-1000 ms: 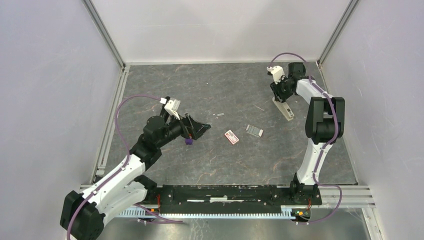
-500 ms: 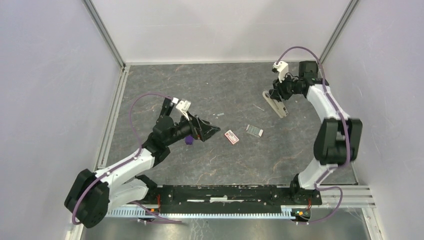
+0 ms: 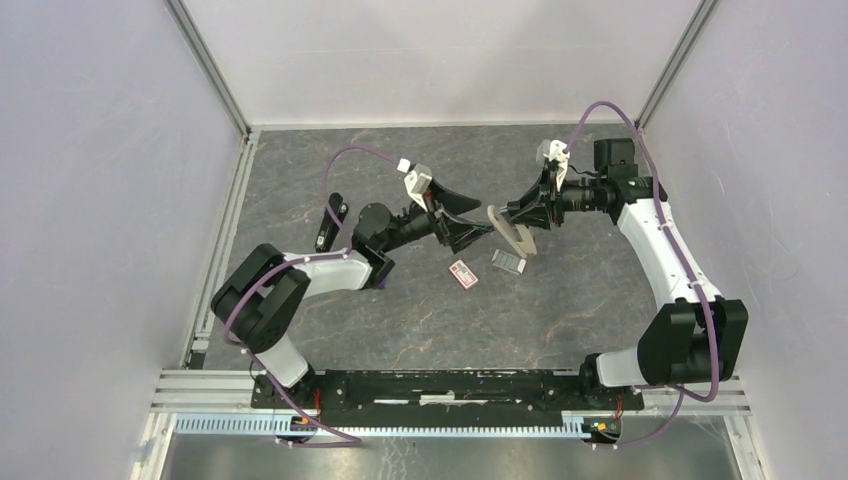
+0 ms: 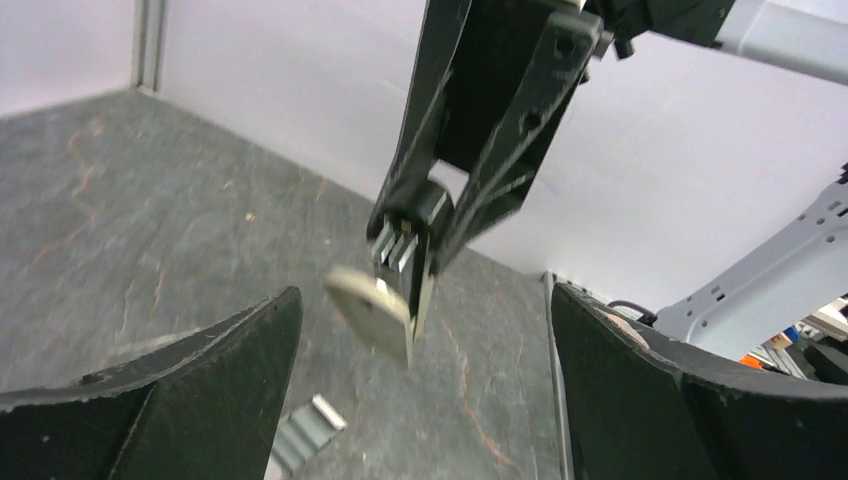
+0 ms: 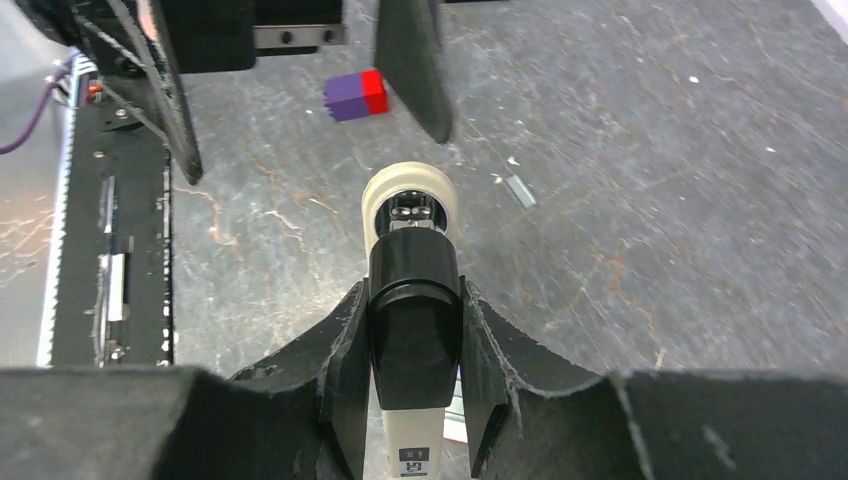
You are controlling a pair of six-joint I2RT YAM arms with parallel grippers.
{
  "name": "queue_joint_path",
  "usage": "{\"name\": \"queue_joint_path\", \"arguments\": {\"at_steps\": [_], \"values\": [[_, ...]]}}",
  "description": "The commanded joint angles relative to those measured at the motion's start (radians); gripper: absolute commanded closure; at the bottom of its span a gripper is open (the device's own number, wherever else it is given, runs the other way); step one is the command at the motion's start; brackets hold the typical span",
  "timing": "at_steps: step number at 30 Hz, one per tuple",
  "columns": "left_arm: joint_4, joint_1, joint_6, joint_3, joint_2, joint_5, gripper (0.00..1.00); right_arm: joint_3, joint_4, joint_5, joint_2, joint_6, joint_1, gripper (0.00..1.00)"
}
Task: Unload the staples from the stapler
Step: Unload the staple at the center of the board.
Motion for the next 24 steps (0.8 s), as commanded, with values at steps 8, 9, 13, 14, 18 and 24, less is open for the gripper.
{"name": "queue_joint_path", "arguments": {"at_steps": [8,9,13,14,18,24], "values": [[0.191,-0.031,-0.028,0.147,0.116,0.157,0.16,0.037,-0.085,-0.217,-0.043,-0.111,0.021,1.00],[0.193,-0.032,-0.034,0.153,0.121,0.177,0.19,0.040,-0.089,-0.224,-0.039,-0.111,0.021,1.00],[0.190,-0.032,-0.042,0.157,0.128,0.208,0.30,0.057,-0.090,-0.240,-0.035,-0.102,0.021,1.00],[0.189,-0.032,-0.038,0.153,0.129,0.211,0.32,0.059,-0.086,-0.244,-0.034,-0.096,0.021,1.00],[0.162,-0.032,-0.029,0.146,0.131,0.210,0.70,0.075,-0.081,-0.262,-0.030,-0.080,0.021,1.00],[0.179,0.012,-0.007,0.052,0.088,0.126,0.98,0.117,-0.021,-0.308,-0.056,0.016,-0.061,1.00]]}}
